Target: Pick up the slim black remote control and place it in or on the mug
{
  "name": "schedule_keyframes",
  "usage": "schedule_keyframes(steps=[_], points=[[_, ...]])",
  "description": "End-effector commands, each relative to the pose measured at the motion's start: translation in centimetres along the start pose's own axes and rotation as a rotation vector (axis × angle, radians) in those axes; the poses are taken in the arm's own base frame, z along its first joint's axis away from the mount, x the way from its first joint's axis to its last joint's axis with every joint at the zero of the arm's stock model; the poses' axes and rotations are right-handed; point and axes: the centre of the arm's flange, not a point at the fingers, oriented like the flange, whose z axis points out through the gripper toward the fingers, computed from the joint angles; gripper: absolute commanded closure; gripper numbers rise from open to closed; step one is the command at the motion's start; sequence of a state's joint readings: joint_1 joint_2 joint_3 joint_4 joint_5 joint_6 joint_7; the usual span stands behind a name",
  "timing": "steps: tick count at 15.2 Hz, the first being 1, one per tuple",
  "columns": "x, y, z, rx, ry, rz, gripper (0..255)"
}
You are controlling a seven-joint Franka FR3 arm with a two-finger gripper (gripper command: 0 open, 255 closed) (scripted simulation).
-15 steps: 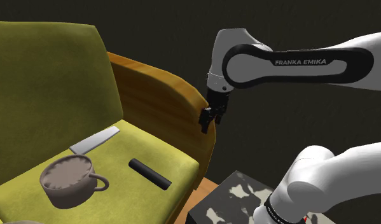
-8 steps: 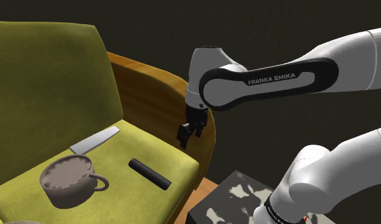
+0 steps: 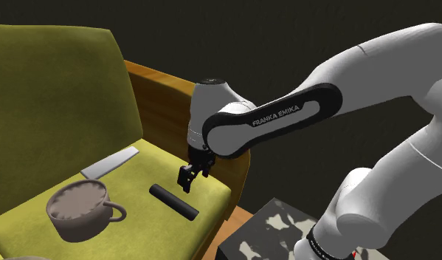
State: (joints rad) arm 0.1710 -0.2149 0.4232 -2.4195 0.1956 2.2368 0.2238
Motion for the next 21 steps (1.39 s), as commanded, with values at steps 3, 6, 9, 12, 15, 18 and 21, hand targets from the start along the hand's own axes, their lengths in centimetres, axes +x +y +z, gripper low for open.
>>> schedule_keyframes(steps=[3, 6, 9, 12, 15, 18, 21], points=[[2.1, -3.8, 3.0, 0.015, 0.013, -0.023, 0], [2.4, -4.4, 4.5, 0.016, 0.015, -0.027, 0], [2.4, -4.4, 6.1, 0.016, 0.015, -0.027, 0], [2.5, -4.4, 7.5, 0.016, 0.015, -0.027, 0], [2.5, -4.4, 7.5, 0.016, 0.015, -0.027, 0], [2.5, -4.4, 7.5, 0.016, 0.015, -0.027, 0], [2.5, -4.4, 7.5, 0.016, 0.015, -0.027, 255]])
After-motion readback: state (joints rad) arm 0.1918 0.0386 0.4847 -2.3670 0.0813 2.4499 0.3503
